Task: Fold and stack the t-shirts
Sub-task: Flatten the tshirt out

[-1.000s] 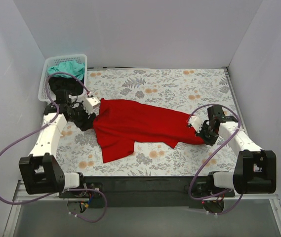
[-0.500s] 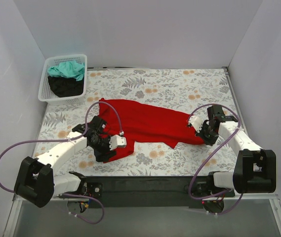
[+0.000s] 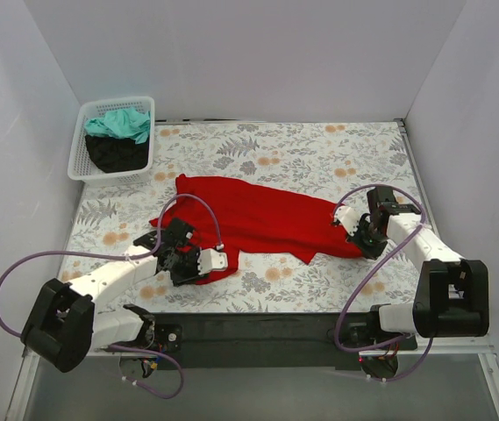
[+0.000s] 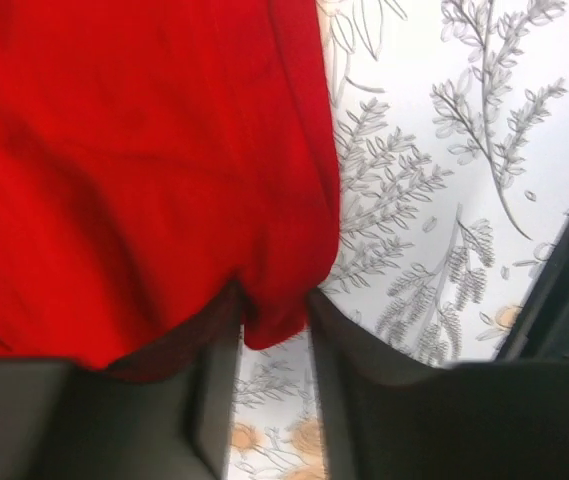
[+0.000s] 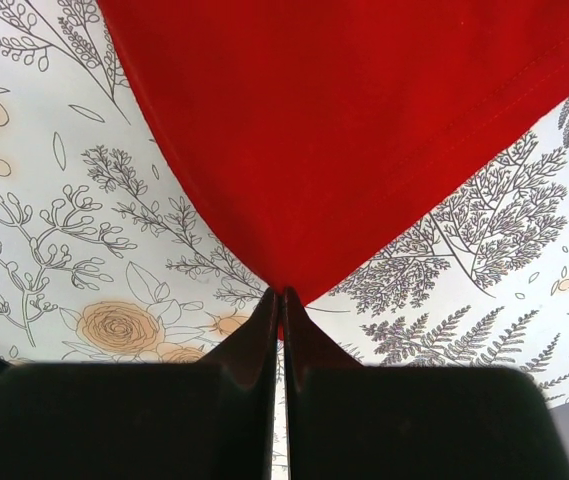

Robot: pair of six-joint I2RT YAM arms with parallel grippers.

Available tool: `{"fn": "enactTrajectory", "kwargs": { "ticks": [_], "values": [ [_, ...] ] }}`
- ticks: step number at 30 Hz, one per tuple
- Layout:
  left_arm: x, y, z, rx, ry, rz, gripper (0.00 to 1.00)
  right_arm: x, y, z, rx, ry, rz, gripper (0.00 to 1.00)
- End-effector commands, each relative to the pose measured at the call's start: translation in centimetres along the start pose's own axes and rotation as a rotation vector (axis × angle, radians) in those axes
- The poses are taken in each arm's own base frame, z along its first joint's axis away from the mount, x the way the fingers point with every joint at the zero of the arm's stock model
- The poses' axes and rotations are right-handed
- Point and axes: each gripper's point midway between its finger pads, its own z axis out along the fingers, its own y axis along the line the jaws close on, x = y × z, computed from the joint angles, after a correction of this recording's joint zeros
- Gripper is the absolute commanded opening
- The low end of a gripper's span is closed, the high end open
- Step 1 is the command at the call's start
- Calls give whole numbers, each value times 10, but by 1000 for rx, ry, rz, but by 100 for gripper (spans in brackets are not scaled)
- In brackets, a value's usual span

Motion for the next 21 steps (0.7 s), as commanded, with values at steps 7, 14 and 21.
{"fn": "enactTrajectory", "kwargs": {
  "ticks": [7,14,21],
  "values": [
    [-9,18,6,-61,-38,-106,0,-23,-16,-12,21,-59,25,1],
    [-64,143,-93,-243,-346,-428,0,-87,-85,-73,205,-234,50,1],
    [-108,276,-242,-621,-620,-545,0,-167,-173,-187,501,-454,35,1]
  ]
}}
